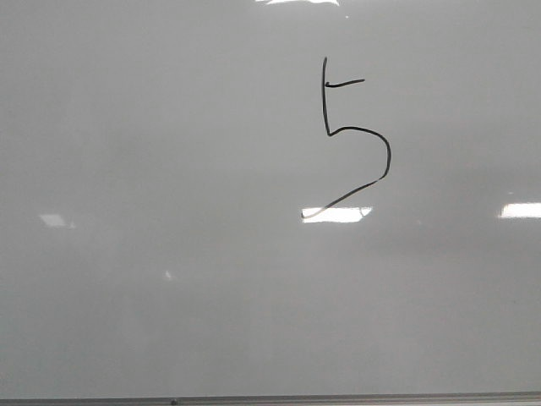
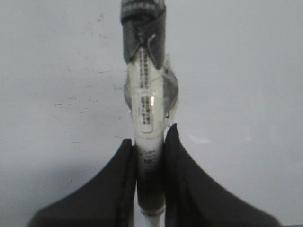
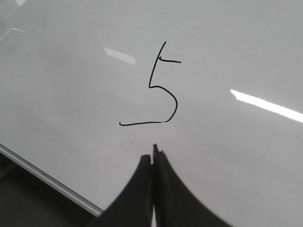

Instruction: Write number 5 on whiteboard

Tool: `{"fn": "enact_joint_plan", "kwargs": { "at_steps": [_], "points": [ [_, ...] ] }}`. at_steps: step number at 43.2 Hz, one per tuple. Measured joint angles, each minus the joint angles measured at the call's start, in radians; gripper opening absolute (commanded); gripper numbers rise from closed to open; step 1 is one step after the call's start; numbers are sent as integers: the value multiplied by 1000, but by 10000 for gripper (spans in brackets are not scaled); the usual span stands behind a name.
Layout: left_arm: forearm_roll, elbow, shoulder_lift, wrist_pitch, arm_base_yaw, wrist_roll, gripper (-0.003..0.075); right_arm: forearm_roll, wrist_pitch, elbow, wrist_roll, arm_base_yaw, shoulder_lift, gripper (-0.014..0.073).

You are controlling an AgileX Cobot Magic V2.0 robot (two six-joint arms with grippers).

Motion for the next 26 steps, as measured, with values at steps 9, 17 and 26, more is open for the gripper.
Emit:
{"fn": "enact_joint_plan", "kwargs": {
  "at_steps": [9,17,26],
  "points": [
    [-8,-30,187,-119,0,0,-20,6,-10,0,0,0,0,-60],
    [8,-97,347,-159,0,0,-20,6,-12,0,0,0,0,-60],
    [26,-134,450,-185,0,0,-18,6,-12,0,2,0,0,-60]
  ]
}}
